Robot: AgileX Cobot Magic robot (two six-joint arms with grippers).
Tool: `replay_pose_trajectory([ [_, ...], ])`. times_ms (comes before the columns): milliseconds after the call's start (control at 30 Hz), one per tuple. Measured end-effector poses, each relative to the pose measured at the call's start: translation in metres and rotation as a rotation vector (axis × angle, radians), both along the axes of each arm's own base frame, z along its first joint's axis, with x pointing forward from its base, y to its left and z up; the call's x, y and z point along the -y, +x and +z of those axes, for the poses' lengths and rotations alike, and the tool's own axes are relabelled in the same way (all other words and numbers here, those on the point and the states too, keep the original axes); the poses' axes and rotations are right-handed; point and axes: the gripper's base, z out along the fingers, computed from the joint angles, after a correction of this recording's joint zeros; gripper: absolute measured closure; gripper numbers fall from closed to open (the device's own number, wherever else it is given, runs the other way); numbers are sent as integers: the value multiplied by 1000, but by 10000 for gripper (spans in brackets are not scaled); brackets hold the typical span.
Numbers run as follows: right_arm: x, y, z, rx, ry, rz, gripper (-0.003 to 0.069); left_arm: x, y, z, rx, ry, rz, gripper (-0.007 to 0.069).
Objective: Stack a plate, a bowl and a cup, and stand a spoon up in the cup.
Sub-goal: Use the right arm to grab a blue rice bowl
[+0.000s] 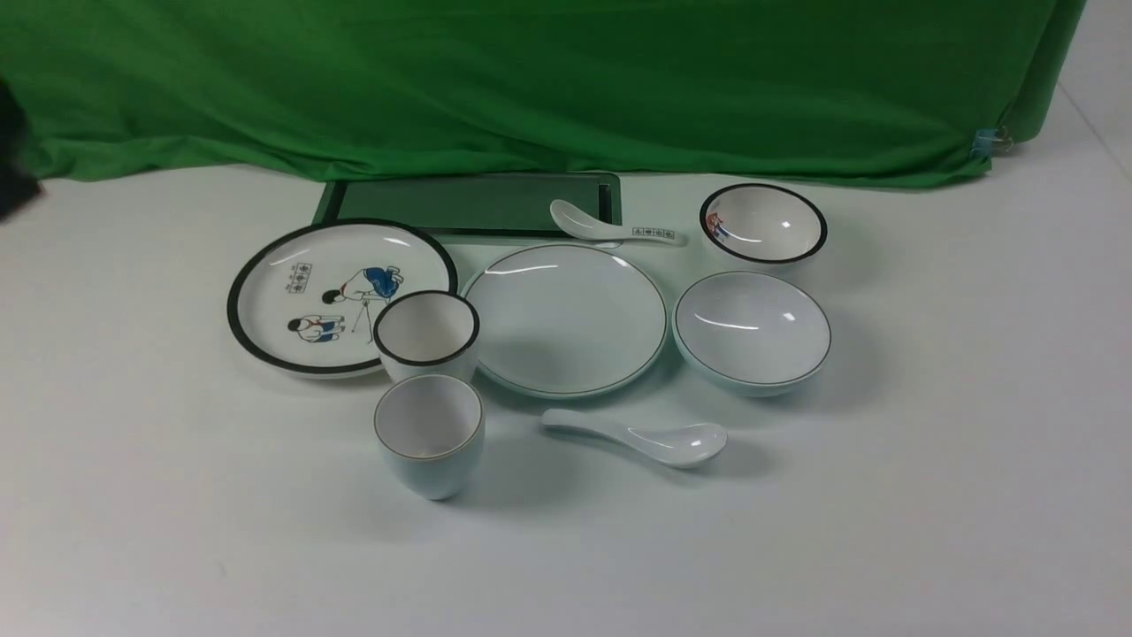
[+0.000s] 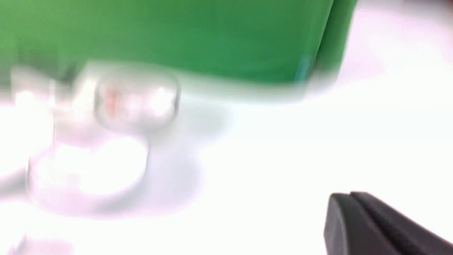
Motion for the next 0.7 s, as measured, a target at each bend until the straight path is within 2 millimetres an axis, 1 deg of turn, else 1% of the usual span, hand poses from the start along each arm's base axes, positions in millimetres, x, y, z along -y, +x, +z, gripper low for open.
replay_pose_trajectory([
  [33,-5,11,-10,-147,0,26,648,8,9,-10,-131,29,-53,653],
  [100,-17,28,-23,-344,-2,103,649,22,22,-28,-289,92,-155,653],
  [133,-23,34,-27,-401,2,144,648,27,27,-37,-351,98,-189,653],
  [167,-36,49,-32,-504,5,230,648,37,34,-49,-424,109,-244,653],
  [200,-44,58,-35,-545,10,279,648,43,41,-58,-472,102,-271,653],
  [233,-56,73,-36,-577,19,339,643,49,48,-67,-510,101,-297,653],
  [267,-57,76,-36,-581,21,347,641,50,49,-68,-518,98,-298,653],
  [300,-68,96,-36,-589,35,381,613,56,60,-83,-577,95,-317,650],
  [367,-76,124,-36,-590,49,386,557,60,66,-93,-617,94,-322,643],
  [400,-81,144,-35,-577,49,388,485,62,72,-103,-653,99,-323,636],
  [433,-82,149,-39,-588,48,387,473,62,73,-104,-657,100,-323,634],
  [467,-85,166,-43,-588,44,387,390,63,76,-111,-684,103,-322,624],
  [500,-87,180,-46,-588,44,385,337,64,78,-114,-696,105,-321,617],
  [533,-90,192,-51,-590,43,381,304,64,79,-116,-702,105,-320,607],
  [600,-93,216,-61,-589,38,356,264,65,81,-118,-704,102,-318,584],
  [700,-95,243,-77,-582,32,313,277,65,83,-118,-691,100,-313,539],
])
